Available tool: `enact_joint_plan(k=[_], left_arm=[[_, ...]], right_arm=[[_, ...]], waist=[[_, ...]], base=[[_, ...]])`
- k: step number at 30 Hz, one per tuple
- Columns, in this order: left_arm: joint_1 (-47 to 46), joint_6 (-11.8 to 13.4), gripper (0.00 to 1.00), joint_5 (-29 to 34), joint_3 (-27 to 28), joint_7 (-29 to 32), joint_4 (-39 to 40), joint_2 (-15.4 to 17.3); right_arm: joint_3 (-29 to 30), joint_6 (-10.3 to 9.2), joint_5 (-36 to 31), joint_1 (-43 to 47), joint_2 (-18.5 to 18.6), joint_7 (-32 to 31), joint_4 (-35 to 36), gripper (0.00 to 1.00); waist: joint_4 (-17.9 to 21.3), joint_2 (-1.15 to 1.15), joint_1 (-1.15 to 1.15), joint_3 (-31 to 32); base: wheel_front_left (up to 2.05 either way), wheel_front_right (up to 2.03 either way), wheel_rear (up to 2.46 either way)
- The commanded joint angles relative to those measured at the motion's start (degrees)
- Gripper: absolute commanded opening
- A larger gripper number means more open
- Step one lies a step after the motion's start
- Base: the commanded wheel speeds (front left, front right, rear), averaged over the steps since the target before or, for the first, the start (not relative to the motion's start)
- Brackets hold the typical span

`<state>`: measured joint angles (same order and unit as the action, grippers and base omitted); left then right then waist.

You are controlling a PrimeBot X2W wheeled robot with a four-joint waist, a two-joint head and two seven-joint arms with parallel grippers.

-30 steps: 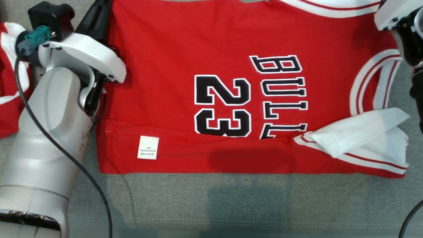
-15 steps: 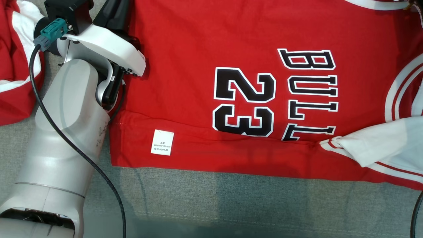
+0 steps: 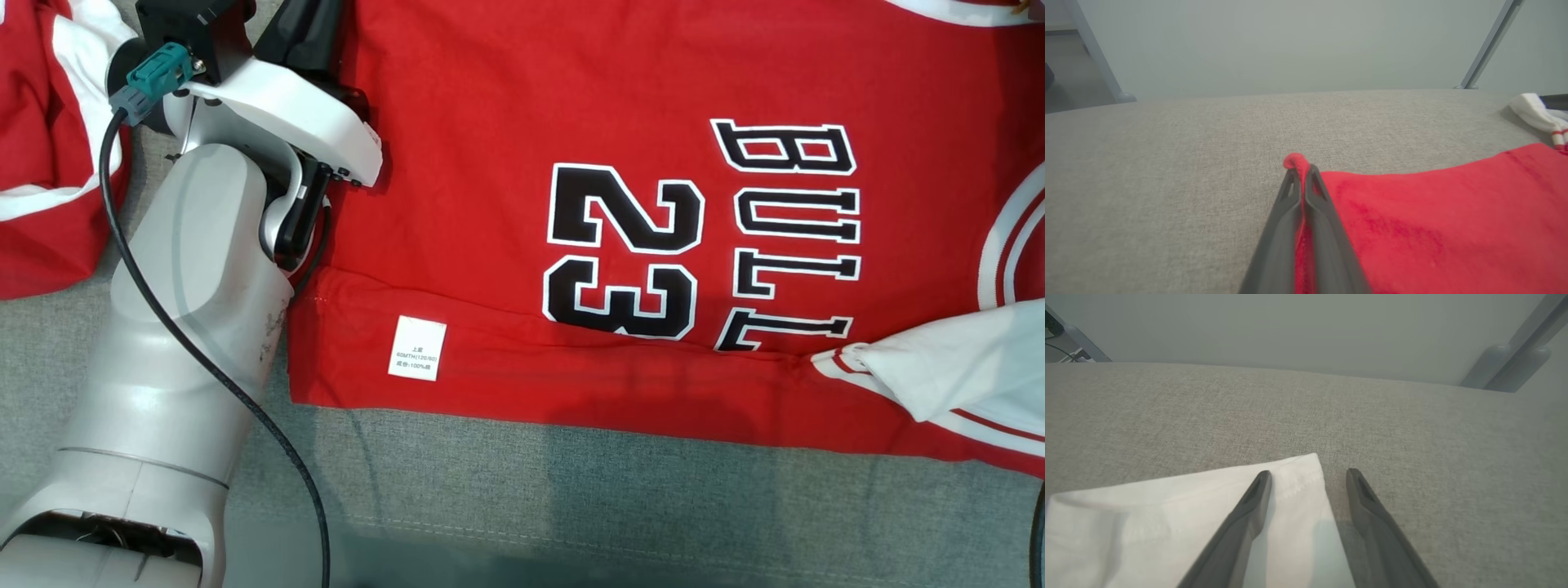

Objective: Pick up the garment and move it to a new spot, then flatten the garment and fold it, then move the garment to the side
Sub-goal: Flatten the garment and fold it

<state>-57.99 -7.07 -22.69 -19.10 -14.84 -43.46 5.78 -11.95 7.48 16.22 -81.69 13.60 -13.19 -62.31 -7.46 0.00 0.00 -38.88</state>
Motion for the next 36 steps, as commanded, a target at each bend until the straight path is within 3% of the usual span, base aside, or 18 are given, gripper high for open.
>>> enact_joint_plan(k=[1,2,3,4,6,8,9,16,23,24,25,36], left_arm=[[0.35,-0.4,0.0,0.4,0.61,-0.16,0.16,1.52],[0.34,-0.4,0.0,0.23,0.45,-0.16,0.05,1.49],[0.34,-0.4,0.0,0.23,0.45,-0.16,0.05,1.49],[0.33,-0.4,0.0,0.08,0.27,-0.16,-0.05,1.5],[0.23,-0.41,0.0,-0.22,-0.01,-0.16,-0.19,1.61],[0.11,-0.41,0.0,-0.5,-0.21,-0.16,-0.27,1.78],[0.06,-0.41,0.0,-0.6,-0.28,-0.16,-0.31,1.88],[0.42,-0.41,0.0,-1.02,0.11,-0.16,-0.68,3.06],[2.3,-0.41,0.0,-1.21,2.22,-0.16,-1.83,4.89],[5.38,-0.41,0.0,-1.38,4.47,-0.16,-2.7,6.39],[6.1,-0.41,0.0,-1.4,4.89,-0.16,-2.54,6.54],[10.18,-0.42,0.0,-2.09,5.87,-0.16,-1.84,7.92]], right_arm=[[-0.06,0.01,-0.84,-0.83,-1.05,-0.32,0.51,0.84],[-0.05,0.01,-1.1,-0.98,-1.05,-0.41,0.09,0.65],[-0.05,0.01,-1.1,-0.98,-1.05,-0.41,0.09,0.65],[0.02,0.01,-1.28,-1.08,-1.08,-0.33,-0.26,0.52],[0.23,0.01,-1.59,-1.29,-1.11,0.11,-0.75,0.39],[0.49,0.01,-1.9,-1.51,-1.07,0.86,-1.06,0.03],[0.67,0.01,-2.02,-1.58,-1.04,1.38,-1.16,0.0],[1.64,0.01,-0.56,-0.74,-1.33,6.11,-0.47,0.0],[-2.06,0.01,7.06,4.76,-1.4,9.23,5.15,0.0],[-8.91,0.01,20.78,16.11,4.75,9.86,19.98,0.0],[-9.82,0.01,23.23,18.83,6.22,10.24,23.46,0.0],[-11.2,0.01,31.96,33.47,11.41,11.04,36.72,0.0]], waist=[[-0.09,0.0,0.0,-0.18],[-0.11,0.0,0.0,-0.22],[-0.11,0.0,0.0,-0.22],[-0.1,0.0,0.0,-0.22],[-0.05,0.0,0.0,-0.23],[0.07,0.0,0.0,-0.21],[0.15,0.0,0.0,-0.19],[1.35,0.0,0.0,0.43],[3.58,0.0,0.0,2.95],[5.91,0.0,0.0,5.84],[6.21,0.0,0.0,6.21],[7.71,0.0,0.0,8.9]], base=[[0.0,0.0,0.0],[0.0,0.0,0.0],[0.0,0.0,0.0],[0.0,0.0,0.0],[0.0,0.0,0.0],[0.0,0.0,0.0],[0.0,0.0,0.0],[0.0,0.0,0.0],[0.0,0.0,0.0],[0.0,0.0,0.0],[0.0,0.0,0.0],[0.0,0.0,0.0]])
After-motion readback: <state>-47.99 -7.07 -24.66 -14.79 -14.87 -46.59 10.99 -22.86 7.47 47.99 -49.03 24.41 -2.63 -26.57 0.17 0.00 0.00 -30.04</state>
